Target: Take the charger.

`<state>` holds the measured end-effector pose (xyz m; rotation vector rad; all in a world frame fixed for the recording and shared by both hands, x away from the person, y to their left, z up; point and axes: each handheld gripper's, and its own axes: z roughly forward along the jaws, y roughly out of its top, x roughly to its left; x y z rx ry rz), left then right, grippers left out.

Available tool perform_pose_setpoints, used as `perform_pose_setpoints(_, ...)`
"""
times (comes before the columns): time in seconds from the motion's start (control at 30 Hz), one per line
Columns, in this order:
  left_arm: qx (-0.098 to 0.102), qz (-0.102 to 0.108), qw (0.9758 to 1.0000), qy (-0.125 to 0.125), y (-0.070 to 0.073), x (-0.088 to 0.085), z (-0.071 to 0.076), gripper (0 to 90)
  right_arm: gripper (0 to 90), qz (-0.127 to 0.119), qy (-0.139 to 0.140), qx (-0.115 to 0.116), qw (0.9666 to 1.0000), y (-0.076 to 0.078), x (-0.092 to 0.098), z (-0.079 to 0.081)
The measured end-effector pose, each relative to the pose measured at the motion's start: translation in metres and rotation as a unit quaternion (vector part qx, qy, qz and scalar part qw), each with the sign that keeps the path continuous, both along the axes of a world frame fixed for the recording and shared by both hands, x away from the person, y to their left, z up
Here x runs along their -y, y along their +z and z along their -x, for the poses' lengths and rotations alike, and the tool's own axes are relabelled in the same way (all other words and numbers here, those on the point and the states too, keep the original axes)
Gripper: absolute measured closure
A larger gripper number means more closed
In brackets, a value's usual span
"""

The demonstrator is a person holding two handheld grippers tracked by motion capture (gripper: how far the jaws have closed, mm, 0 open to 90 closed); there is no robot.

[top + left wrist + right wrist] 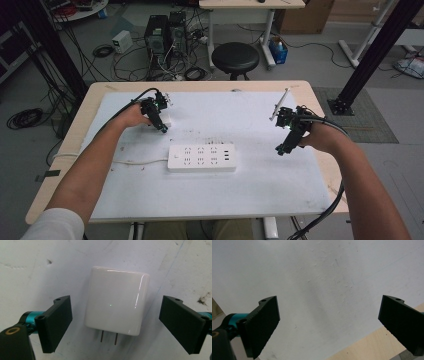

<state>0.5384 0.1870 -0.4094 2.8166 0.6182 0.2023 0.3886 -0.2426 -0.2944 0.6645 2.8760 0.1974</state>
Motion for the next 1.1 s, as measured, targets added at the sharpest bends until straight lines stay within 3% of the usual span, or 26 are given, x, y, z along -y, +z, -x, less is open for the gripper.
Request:
perform_pose_setpoints(0.1, 0.000, 0.000, 1.0000, 0.001, -0.001, 0.000, 0.000, 15.2, 2.9, 0.003, 0.004, 0.001, 1.0000, 0.000, 0.000, 0.000)
perform_pose_setpoints(0.13, -0.009, 0.003, 1.0000, -0.001, -0.002, -0.001, 0.000, 17.6, 2.9, 0.002, 0.010, 0.002, 0.9999, 0.000, 0.000, -0.001)
perform_pose_setpoints(0.37, -0.021, 0.011, 0.9997, -0.001, -0.004, -0.004, 0.000, 26.7, 2.9, 0.001, 0.004, 0.000, 1.0000, 0.001, 0.000, 0.000)
perform_pose_setpoints(0.53, -0.028, 0.023, 0.9993, -0.009, -0.002, -0.005, 0.002, 41.7, 2.9, 0.002, 0.001, 0.001, 1.0000, 0.000, 0.000, 0.000)
perform_pose_setpoints(0.7, -0.028, 0.025, 0.9993, -0.004, -0.003, -0.006, 0.003, 42.2, 2.9, 0.004, 0.003, 0.001, 1.0000, 0.000, -0.002, 0.000)
perform_pose_setpoints(0.9, -0.014, 0.024, 0.9996, 0.005, -0.001, -0.008, 0.007, 42.5, 3.0, 0.005, 0.007, 0.004, 1.0000, -0.001, -0.002, -0.001)
perform_pose_setpoints(1.03, -0.013, 0.031, 0.9994, 0.013, 0.006, -0.012, 0.012, 42.5, 2.9, -0.002, -0.001, 0.005, 1.0000, -0.001, -0.002, 0.000)
perform_pose_setpoints(1.1, -0.006, 0.045, 0.9988, 0.018, 0.017, -0.017, 0.020, 42.5, 2.9, -0.007, -0.003, 0.008, 0.9999, -0.003, -0.001, 0.001)
